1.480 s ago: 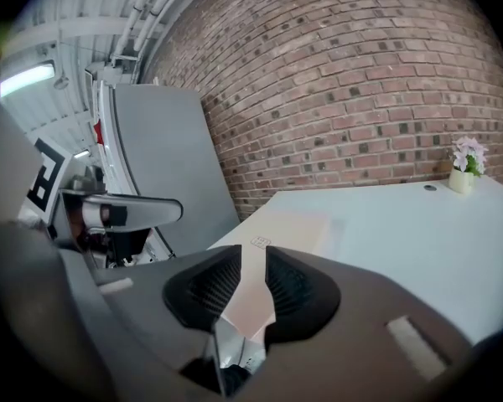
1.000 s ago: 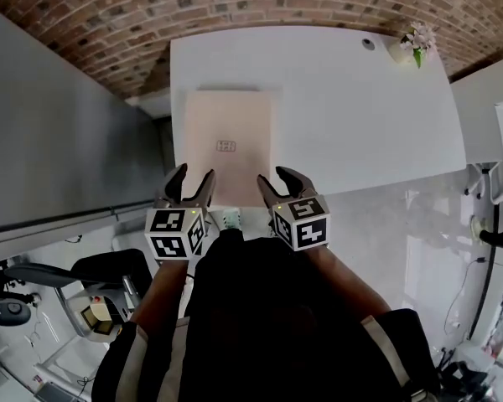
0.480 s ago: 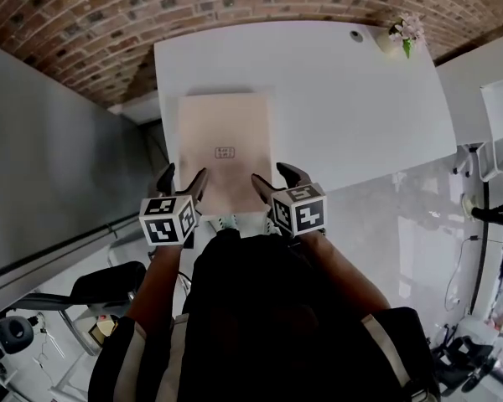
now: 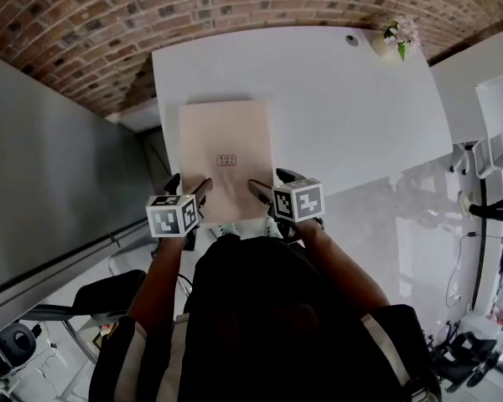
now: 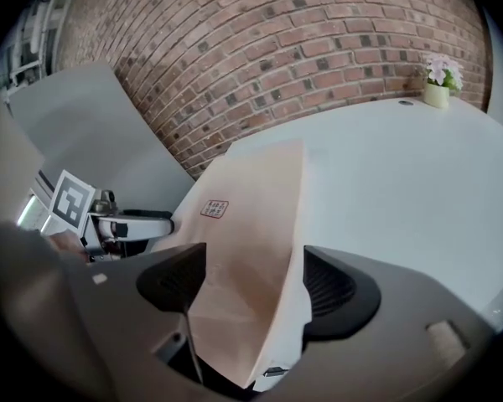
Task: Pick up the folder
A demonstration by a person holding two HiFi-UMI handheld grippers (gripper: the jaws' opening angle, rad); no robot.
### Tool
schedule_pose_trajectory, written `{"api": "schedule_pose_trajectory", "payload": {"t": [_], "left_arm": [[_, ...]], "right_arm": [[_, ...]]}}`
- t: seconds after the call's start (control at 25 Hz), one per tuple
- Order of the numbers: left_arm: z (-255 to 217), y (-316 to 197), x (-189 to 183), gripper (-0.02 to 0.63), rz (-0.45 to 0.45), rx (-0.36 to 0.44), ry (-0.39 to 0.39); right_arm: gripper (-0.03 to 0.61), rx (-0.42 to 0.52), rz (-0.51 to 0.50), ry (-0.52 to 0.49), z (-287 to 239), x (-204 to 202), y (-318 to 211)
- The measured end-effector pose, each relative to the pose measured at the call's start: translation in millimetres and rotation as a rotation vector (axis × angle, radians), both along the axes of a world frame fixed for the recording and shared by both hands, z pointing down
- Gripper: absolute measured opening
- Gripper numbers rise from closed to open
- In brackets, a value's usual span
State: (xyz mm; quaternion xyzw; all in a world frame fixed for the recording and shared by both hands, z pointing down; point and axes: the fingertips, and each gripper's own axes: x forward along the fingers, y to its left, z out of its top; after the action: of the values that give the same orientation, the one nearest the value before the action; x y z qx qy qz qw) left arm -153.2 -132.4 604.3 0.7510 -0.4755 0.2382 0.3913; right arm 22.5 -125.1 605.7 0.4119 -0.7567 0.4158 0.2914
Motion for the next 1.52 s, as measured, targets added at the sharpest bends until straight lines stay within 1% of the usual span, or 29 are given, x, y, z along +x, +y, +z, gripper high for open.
{"api": "schedule_pose_trajectory", "payload": {"t": [0.16, 0.36, 0.52, 0.68, 0.84, 0.96, 1.08, 1.2, 1.36, 1.52], "left_arm": [[6, 0, -1, 0.381, 0.024, -0.012, -0.012], [15, 1, -3, 0.383, 0.026, -0.041, -0.009], [26, 0, -2, 0.391, 0.034, -0.054, 0.018], [32, -1, 7, 0.383, 0.049, -0.073, 0.086], [29, -4, 9, 0.386, 0.047, -0.064, 0.08], [17, -5, 10, 0.385, 0.026, -0.026, 0.066], [0, -12, 15, 0.385, 0.026, 0.024, 0.062], [-22, -22, 26, 0.385, 0.042, 0.085, 0.066], [-54, -40, 42, 0.385, 0.066, 0.186, 0.07], [-95, -56, 58, 0.384, 0.071, 0.287, 0.09]], "right_arm": [[0.368, -0.024, 0.007, 0.001, 10, -1, 1], [0.371, -0.051, 0.013, -0.004, 17, -3, 4], [0.371, -0.07, 0.019, -0.017, 21, -5, 5], [0.376, -0.063, 0.025, -0.024, 24, -6, 4], [0.364, -0.057, 0.032, -0.017, 21, -5, 2], [0.362, -0.043, 0.055, -0.026, 13, -2, 3], [0.36, -0.005, 0.072, -0.026, -1, 3, 0], [0.357, 0.052, 0.084, -0.017, -19, 11, -6], [0.354, 0.132, 0.124, -0.024, -52, 27, -17], [0.353, 0.248, 0.138, -0.019, -94, 41, -31]]}}
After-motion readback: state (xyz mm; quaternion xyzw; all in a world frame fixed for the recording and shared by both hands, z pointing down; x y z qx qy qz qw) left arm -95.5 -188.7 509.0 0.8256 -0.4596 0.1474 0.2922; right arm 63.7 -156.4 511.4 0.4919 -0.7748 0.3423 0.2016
